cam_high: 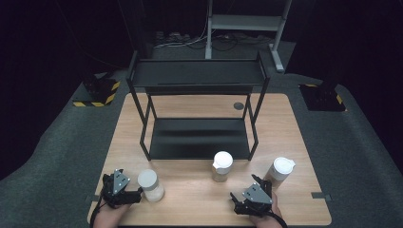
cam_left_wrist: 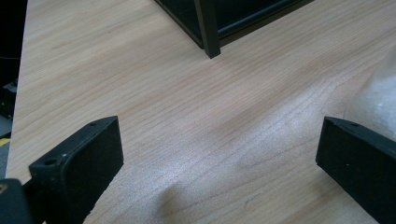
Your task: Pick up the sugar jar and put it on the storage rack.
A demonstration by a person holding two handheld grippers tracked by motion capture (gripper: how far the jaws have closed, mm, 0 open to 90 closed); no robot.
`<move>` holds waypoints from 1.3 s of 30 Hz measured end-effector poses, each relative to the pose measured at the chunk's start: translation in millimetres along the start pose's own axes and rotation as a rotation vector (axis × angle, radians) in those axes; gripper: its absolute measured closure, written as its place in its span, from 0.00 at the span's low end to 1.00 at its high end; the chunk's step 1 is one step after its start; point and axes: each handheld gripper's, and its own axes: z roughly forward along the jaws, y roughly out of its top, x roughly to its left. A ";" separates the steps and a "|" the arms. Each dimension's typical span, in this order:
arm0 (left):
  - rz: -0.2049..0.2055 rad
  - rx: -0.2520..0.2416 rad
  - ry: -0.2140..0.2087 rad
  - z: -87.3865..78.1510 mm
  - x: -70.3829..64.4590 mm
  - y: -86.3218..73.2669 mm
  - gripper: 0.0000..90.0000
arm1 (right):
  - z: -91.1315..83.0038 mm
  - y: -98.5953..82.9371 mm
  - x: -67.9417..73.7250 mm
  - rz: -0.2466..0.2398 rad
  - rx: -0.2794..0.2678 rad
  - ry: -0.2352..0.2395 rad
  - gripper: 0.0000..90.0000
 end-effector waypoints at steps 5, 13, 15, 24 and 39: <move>-0.008 0.011 -0.001 0.9 0.6 0.4 0.01 | 0.9 0.2 -0.1 -0.008 0.011 0.009 0.00; -0.039 0.032 -0.001 2.6 4.2 0.8 0.01 | 0.7 -0.1 -1.8 0.007 0.011 0.014 0.00; -0.044 0.035 -0.003 2.7 4.9 0.8 0.01 | 0.8 0.0 -1.6 0.005 0.012 0.014 0.00; -0.084 0.015 -0.021 0.6 9.8 -0.9 0.01 | 1.1 0.0 -2.3 0.006 0.020 0.029 0.00; -0.122 -0.030 -0.038 -14.9 16.9 3.1 0.01 | 0.4 -0.3 -2.8 0.009 0.014 0.031 0.00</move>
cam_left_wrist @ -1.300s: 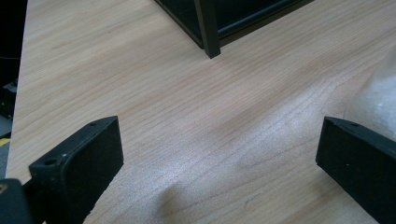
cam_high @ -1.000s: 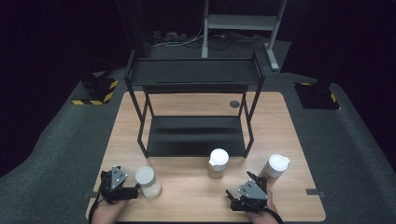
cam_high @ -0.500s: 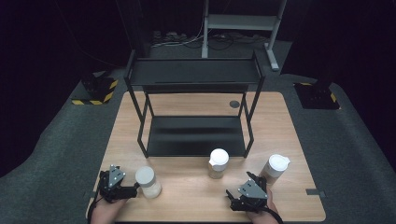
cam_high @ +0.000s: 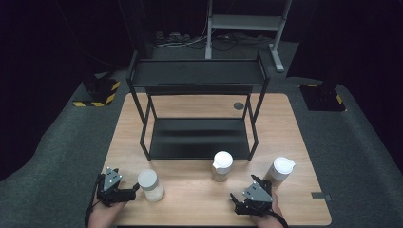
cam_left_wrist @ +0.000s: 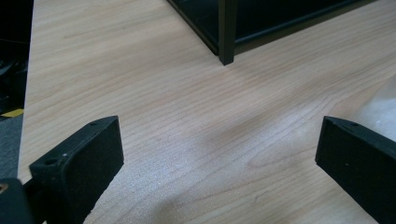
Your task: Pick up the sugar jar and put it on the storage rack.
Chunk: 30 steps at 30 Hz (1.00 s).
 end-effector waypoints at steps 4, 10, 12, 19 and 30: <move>0.002 -0.014 -0.012 -5.1 -2.3 3.2 0.01 | -0.3 -0.1 -0.1 0.002 -0.003 0.002 0.00; 0.016 -0.038 -0.006 -12.9 -5.6 9.3 0.01 | -0.3 -0.1 0.2 -0.002 -0.004 0.003 0.00; 0.021 -0.052 -0.008 -15.5 -6.1 10.7 0.01 | -0.5 -0.2 0.2 0.000 -0.005 0.004 0.00; 0.010 -0.082 -0.003 -24.4 -2.1 14.0 0.01 | -0.3 0.0 0.8 -0.008 -0.004 0.001 0.00; -0.022 -0.144 0.011 -40.5 4.3 19.0 0.01 | -0.9 -0.4 -0.7 0.007 -0.013 0.012 0.00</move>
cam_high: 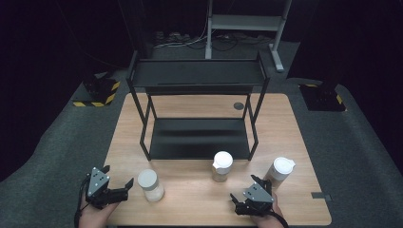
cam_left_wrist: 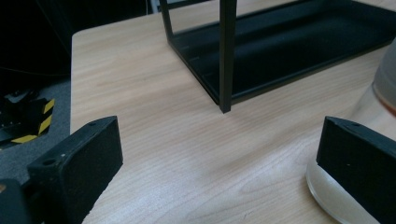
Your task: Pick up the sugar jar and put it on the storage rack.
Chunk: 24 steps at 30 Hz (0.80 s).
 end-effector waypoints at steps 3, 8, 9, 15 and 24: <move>-0.003 -0.010 0.000 -2.4 0.3 1.9 0.01 | 0.2 0.1 0.2 -0.005 0.001 -0.001 0.00; 0.009 -0.030 0.004 -6.5 -1.4 6.4 0.01 | 0.4 0.2 0.3 -0.002 0.005 -0.002 0.00; 0.011 -0.036 0.005 -7.7 -2.1 7.8 0.01 | 0.4 0.2 0.3 -0.003 0.005 -0.001 0.00; 0.006 -0.078 -0.008 -16.8 -6.5 17.9 0.00 | 0.3 0.2 0.8 -0.008 0.005 0.001 0.00; 0.025 -0.126 -0.038 -27.7 -16.5 31.0 0.00 | 0.0 0.0 0.0 -0.003 -0.001 0.004 0.00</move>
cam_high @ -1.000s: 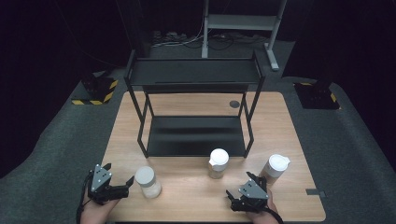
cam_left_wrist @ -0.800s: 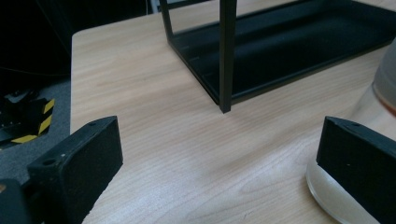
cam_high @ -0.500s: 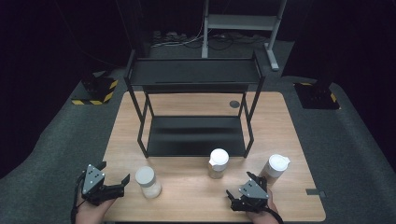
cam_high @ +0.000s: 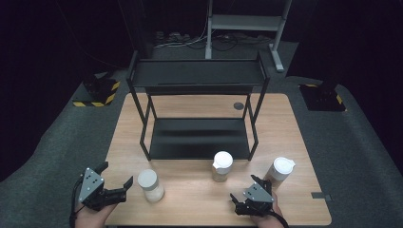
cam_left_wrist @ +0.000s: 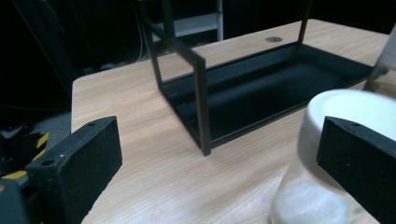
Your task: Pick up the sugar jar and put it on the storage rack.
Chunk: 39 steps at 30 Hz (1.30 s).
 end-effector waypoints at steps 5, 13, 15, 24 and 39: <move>0.008 -0.017 -0.019 -2.4 -6.1 5.5 0.00 | -0.1 0.0 -0.1 0.001 0.000 0.000 0.00; 0.054 -0.045 -0.055 -4.7 -23.0 15.7 0.00 | -0.2 -0.1 -0.3 0.003 -0.002 0.000 0.00; 0.065 -0.052 -0.063 -4.9 -27.2 17.6 0.00 | -0.2 -0.1 -0.3 0.001 -0.002 0.002 0.00; 0.093 -0.051 -0.103 -0.7 -41.3 19.0 0.00 | -0.3 -0.2 -0.4 0.002 -0.003 0.002 0.00; 0.092 -0.048 -0.164 10.6 -58.8 12.1 0.00 | -0.5 -0.2 -0.2 0.004 -0.004 0.000 0.00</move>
